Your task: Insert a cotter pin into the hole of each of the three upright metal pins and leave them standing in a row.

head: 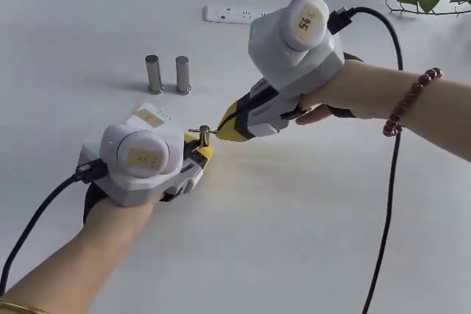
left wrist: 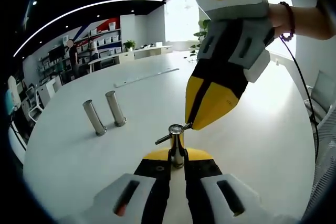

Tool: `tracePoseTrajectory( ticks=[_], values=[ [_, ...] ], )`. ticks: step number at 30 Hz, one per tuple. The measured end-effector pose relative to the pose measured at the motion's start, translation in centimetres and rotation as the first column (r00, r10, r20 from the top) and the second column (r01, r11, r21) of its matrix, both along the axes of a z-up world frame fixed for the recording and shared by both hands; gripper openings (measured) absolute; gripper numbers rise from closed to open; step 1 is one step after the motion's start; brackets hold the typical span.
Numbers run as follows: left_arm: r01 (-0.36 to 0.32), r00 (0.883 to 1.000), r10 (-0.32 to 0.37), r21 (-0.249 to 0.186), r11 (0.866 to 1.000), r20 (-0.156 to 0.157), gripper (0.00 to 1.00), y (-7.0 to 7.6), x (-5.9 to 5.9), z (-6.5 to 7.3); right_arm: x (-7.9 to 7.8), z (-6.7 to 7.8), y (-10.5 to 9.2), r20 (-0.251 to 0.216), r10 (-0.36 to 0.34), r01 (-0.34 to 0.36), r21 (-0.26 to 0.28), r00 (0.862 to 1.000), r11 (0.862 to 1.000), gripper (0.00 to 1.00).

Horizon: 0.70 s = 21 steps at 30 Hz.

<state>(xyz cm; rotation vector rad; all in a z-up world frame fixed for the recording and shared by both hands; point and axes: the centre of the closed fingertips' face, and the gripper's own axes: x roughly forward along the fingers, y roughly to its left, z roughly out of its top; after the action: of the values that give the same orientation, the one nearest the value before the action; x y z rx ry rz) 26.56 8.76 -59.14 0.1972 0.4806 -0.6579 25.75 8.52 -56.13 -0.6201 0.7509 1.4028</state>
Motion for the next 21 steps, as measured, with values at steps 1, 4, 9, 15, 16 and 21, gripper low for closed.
tracePoseTrajectory(
  ticks=[1, 4, 9, 15, 16, 21],
  values=[
    [0.0, 1.0, 0.0, 0.0, 1.0, 0.0, 0.07, 0.0, 0.0, 0.0, 0.1, 0.0, 0.1, 0.0, -0.002, 0.002, 0.002, 1.0, 1.0, 0.0],
    [-0.003, 1.0, 0.003, -0.002, 1.0, -0.001, 0.07, 0.0, 0.0, 0.0, 0.0, 0.1, 0.5, 0.002, -0.006, 0.006, 0.007, 1.0, 1.0, 0.0],
    [-0.007, 1.0, 0.007, -0.006, 1.0, -0.004, 0.07, 0.0, 0.0, 0.0, -0.1, 0.1, 0.8, 0.001, -0.003, 0.003, 0.013, 1.0, 1.0, 0.0],
    [-0.009, 1.0, 0.009, -0.004, 1.0, -0.003, 0.07, -0.1, 0.0, 0.0, 0.1, 0.5, 1.2, 0.0, -0.027, 0.027, 0.044, 1.0, 0.999, 0.09],
    [-0.009, 1.0, 0.009, -0.003, 1.0, -0.002, 0.07, -0.1, -0.1, 0.0, 0.1, 0.5, 1.2, 0.005, -0.028, 0.028, 0.048, 1.0, 0.998, 0.1],
    [-0.012, 1.0, 0.012, -0.003, 1.0, -0.003, 0.07, -0.1, 0.0, 0.0, -0.3, 0.1, 2.0, 0.011, -0.021, 0.02, 0.07, 1.0, 0.997, 0.11]
  ],
)
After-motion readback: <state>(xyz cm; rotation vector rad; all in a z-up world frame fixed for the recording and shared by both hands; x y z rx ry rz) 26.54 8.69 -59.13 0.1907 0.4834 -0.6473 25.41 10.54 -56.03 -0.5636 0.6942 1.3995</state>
